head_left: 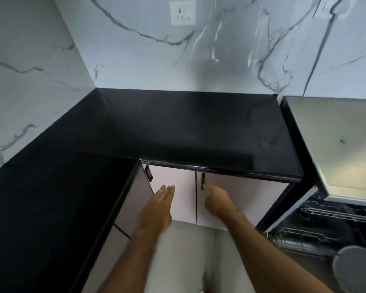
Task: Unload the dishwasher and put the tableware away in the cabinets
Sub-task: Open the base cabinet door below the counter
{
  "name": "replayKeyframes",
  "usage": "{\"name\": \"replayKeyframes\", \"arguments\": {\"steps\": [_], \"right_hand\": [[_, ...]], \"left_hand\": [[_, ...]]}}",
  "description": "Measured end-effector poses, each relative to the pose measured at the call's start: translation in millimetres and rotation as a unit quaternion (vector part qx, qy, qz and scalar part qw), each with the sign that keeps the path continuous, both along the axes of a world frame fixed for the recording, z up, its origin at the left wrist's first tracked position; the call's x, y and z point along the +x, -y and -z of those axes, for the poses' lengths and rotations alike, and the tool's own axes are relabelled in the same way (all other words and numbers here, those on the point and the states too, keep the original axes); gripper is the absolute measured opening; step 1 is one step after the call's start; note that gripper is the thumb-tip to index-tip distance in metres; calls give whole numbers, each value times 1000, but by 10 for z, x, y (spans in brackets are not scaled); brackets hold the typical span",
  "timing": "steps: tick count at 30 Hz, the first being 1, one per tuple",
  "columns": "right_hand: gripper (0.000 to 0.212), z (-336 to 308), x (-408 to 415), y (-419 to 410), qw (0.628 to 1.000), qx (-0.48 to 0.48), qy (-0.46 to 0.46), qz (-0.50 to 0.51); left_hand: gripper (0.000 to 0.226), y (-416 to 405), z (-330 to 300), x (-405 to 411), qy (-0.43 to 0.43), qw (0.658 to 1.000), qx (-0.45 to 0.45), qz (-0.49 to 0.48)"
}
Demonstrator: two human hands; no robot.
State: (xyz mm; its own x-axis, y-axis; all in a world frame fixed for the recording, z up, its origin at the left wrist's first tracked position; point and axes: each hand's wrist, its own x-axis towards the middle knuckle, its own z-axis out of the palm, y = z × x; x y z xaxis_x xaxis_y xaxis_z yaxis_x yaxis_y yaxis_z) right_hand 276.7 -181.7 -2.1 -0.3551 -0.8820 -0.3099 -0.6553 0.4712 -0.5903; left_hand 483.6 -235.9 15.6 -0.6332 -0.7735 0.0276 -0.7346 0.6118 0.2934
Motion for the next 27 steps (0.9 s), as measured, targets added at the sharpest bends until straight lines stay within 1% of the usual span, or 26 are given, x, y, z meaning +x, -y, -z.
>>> {"name": "replayKeyframes", "arguments": {"steps": [4, 8, 11, 14, 20, 27], "right_hand": [[44, 270, -270, 151, 998, 26, 43, 43], [59, 375, -372, 371, 992, 14, 93, 84], [60, 445, -360, 570, 985, 20, 136, 109], [65, 574, -356, 733, 979, 31, 166, 118], [67, 829, -425, 843, 977, 59, 176, 109], [67, 935, -340, 472, 986, 53, 143, 72]], "left_hand": [[80, 190, 259, -237, 8, 999, 51, 7], [75, 321, 399, -431, 10, 998, 62, 8], [74, 361, 521, -534, 11, 998, 67, 9], [74, 349, 656, -590, 8, 997, 71, 13], [75, 299, 877, -574, 28, 995, 85, 46], [71, 178, 878, -491, 24, 998, 54, 37]]}}
